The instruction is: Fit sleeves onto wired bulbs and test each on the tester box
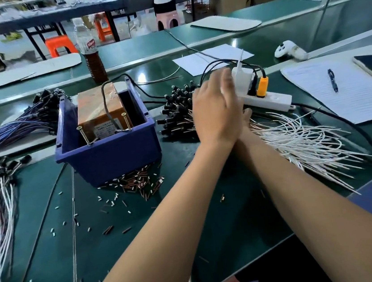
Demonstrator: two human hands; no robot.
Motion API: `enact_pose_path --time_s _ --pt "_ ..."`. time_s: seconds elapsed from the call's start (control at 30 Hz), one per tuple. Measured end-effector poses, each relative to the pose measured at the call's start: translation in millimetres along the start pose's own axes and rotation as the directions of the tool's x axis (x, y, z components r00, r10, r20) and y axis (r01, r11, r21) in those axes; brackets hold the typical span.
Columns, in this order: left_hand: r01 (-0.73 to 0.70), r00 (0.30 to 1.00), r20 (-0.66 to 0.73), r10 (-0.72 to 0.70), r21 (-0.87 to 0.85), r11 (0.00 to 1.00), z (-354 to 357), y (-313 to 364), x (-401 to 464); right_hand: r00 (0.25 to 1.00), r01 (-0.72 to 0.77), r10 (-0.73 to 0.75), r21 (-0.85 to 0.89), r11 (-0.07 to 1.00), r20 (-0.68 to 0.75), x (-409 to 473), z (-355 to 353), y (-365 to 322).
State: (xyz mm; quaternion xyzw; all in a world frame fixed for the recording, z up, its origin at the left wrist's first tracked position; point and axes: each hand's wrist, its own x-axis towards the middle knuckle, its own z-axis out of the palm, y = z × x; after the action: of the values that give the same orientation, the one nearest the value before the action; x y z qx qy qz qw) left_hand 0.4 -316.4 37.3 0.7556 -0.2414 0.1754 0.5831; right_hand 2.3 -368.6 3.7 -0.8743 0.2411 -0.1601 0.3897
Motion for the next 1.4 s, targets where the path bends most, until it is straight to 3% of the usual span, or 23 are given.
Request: enact_pose_path --time_s 0.07,0.2,0.27,0.33,0.4,0.47,0.53,0.67,0.83,0.97,1.07,1.13,1.2,1.3,1.4 --pt "0.151 0.985 0.071 -0.154 0.049 0.987 -1.7 -14.5 0.6 0.999 -0.033 0.031 -0.355 0.934 -0.010 11.9 0.5 1.4" --pt "0.151 0.975 0.142 -0.172 0.151 0.977 -1.1 -26.4 2.4 0.992 -0.008 0.067 -0.490 0.872 0.105 21.0 -8.2 4.3" --pt "0.150 0.971 0.163 -0.176 0.159 0.976 -0.7 -30.7 5.1 0.991 -0.080 0.125 -0.554 0.829 0.044 17.4 -18.7 4.5" --pt "0.156 0.959 0.211 -0.189 0.161 0.975 -2.0 -33.9 4.1 0.979 -0.184 0.120 -0.452 0.873 -0.166 12.3 -33.3 2.6" --pt "0.116 0.943 0.292 -0.161 0.167 0.979 -4.0 -36.0 0.2 0.906 -0.184 0.072 -0.236 0.954 -0.417 2.7 -46.9 -5.7" --pt "0.072 0.952 0.293 -0.092 0.078 0.994 -7.3 -37.4 -5.4 0.809 -0.047 -0.042 -0.135 0.990 -0.587 -8.7 -53.1 -18.6" --pt "0.027 0.978 0.206 -0.024 -0.011 1.000 -13.7 -37.4 -9.4 0.738 0.140 -0.176 -0.108 0.984 -0.651 -17.6 -53.8 -36.6" --pt "0.060 0.998 -0.012 -0.061 -0.058 0.996 -39.3 -31.6 -14.8 0.697 0.416 -0.371 -0.075 0.906 -0.613 -32.7 -34.6 -63.1" --pt "0.147 0.950 -0.265 -0.163 -0.080 0.986 -100.6 -35.0 -35.4 0.728 0.627 -0.565 0.046 0.778 -0.388 -59.4 16.6 -87.4" --pt "0.082 0.891 -0.448 -0.075 -0.003 0.997 -163.1 -47.8 -72.6 0.580 0.813 -0.773 0.125 0.569 -0.255 -83.5 45.0 -97.5" --pt "0.139 0.864 -0.503 -0.018 0.203 0.969 -218.6 -64.0 -77.1 0.515 0.853 -0.836 0.210 0.477 -0.189 -105.0 67.8 -114.8" --pt "0.254 0.863 -0.505 0.004 0.441 0.861 -257.5 -79.4 -65.6 0.484 0.855 -0.872 0.251 0.454 -0.072 -118.6 82.7 -128.6" --pt "0.392 0.879 -0.475 -0.049 0.659 0.642 -296.0 -99.8 -52.9 0.454 0.843 -0.883 0.263 0.470 0.123 -131.1 98.4 -142.8" --pt "0.576 0.810 -0.496 -0.311 0.772 0.268 -337.2 -128.0 -41.2 0.384 0.865 -0.840 0.170 0.473 0.383 -146.0 123.9 -160.0" --pt "0.589 0.746 -0.482 -0.460 0.800 0.117 -355.1 -139.0 -34.9 0.347 0.876 -0.820 0.155 0.456 0.456 -156.2 139.4 -177.2"
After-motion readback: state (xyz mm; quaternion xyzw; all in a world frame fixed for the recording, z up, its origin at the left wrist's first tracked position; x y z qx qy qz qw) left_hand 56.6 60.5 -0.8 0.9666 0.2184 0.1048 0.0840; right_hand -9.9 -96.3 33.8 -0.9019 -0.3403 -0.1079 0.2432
